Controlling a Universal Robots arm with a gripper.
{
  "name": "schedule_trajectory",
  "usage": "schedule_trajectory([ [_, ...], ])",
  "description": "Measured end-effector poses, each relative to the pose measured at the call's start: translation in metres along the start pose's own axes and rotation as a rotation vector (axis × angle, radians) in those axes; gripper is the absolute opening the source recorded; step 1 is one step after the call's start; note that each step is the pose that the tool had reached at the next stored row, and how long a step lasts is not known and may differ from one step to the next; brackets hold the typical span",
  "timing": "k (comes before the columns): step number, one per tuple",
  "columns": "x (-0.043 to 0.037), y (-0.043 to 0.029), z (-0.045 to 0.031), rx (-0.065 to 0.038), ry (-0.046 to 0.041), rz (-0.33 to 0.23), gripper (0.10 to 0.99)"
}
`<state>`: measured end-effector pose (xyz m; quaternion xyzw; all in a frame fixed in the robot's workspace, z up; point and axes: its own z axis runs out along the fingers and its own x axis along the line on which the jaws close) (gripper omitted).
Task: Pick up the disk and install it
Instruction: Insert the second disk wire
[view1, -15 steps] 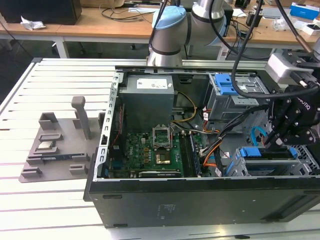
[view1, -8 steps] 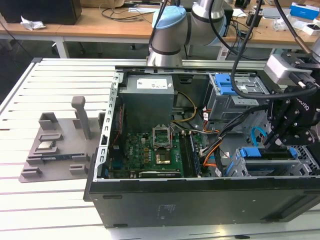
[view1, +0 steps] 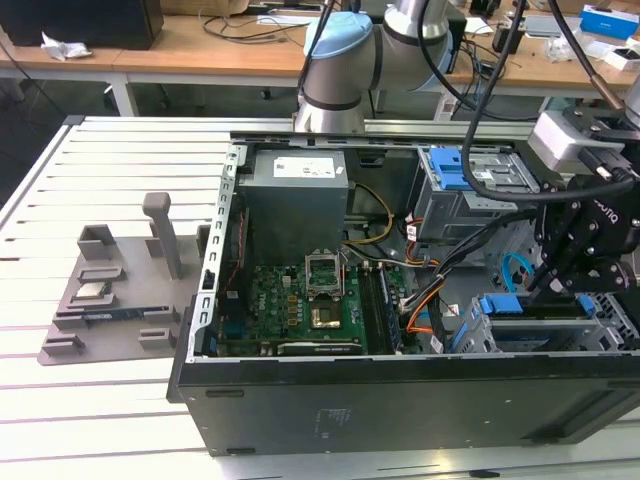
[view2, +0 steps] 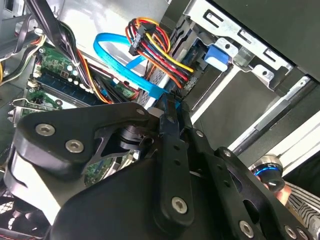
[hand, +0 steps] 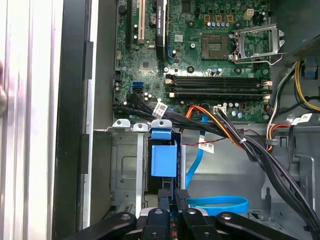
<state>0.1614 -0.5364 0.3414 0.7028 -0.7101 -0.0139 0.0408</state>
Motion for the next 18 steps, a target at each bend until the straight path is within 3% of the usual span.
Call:
schedule_trajectory([
  [8,0.0000,-0.0001,0.0023,0.000,-0.0001,0.000,0.173],
  [9,0.0000,-0.0002,0.0022,0.000,0.0000,0.000,0.235],
  [10,0.0000,-0.0001,0.0018,0.000,-0.0002,0.000,0.235],
  [14,-0.0031,0.0016,-0.0194,0.000,-0.0001,0.000,0.235],
  [16,-0.0103,0.0026,-0.0320,0.000,0.0002,0.000,0.224],
  [18,-0.0125,0.0037,-0.0458,0.000,0.0001,0.000,0.106],
])
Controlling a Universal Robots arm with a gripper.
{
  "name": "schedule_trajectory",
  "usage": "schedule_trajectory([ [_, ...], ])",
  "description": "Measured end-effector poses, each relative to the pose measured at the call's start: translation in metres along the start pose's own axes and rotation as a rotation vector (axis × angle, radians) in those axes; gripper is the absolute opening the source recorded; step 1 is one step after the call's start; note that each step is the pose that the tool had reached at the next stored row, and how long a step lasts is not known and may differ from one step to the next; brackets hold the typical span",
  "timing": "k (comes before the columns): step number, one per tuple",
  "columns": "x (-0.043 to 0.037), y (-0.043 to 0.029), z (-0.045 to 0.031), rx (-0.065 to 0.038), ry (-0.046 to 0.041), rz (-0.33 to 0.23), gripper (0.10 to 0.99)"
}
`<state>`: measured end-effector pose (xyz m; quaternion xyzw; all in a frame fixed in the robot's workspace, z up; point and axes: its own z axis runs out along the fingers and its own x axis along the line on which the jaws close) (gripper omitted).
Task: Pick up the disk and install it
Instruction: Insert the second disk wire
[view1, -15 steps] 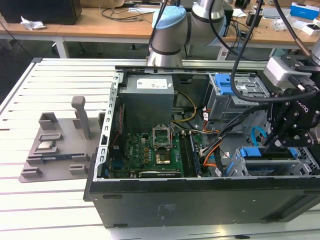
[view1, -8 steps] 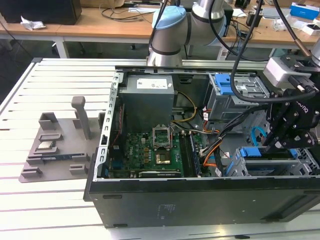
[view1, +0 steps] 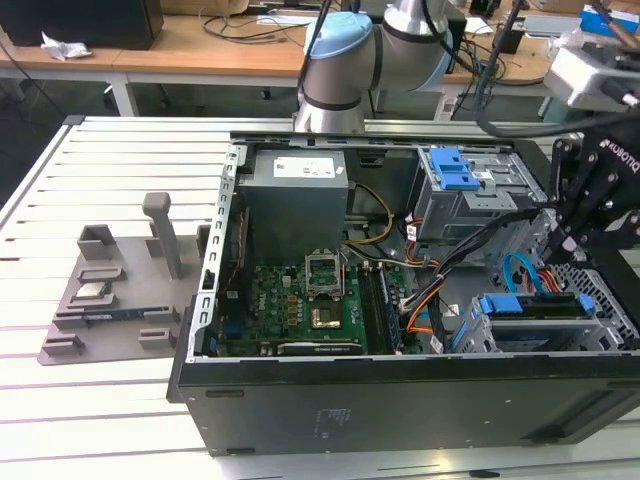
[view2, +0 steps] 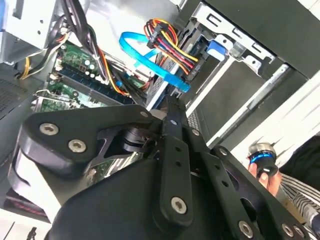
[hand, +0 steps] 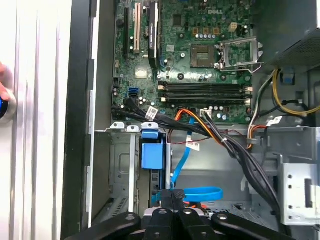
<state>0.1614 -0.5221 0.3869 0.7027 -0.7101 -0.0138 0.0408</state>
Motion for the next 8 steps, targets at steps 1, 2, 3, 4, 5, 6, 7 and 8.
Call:
schedule_trajectory([
  [1,-0.0001,0.0005,-0.0069,0.000,0.0001,0.000,0.106],
  [2,-0.0001,0.0006,-0.0073,0.000,-0.0004,0.000,0.106],
  [3,-0.0001,0.0006,-0.0073,0.000,-0.0003,0.000,0.106],
  [4,-0.0001,0.0006,-0.0074,0.000,-0.0001,0.000,0.106],
  [5,-0.0001,0.0006,-0.0075,0.000,0.0000,0.000,0.106],
  [6,-0.0001,0.0006,-0.0075,0.000,-0.0001,0.000,0.106],
  [7,-0.0001,0.0006,-0.0076,0.000,-0.0001,0.000,0.106],
  [8,-0.0001,0.0006,-0.0076,0.000,-0.0001,0.000,0.106],
])
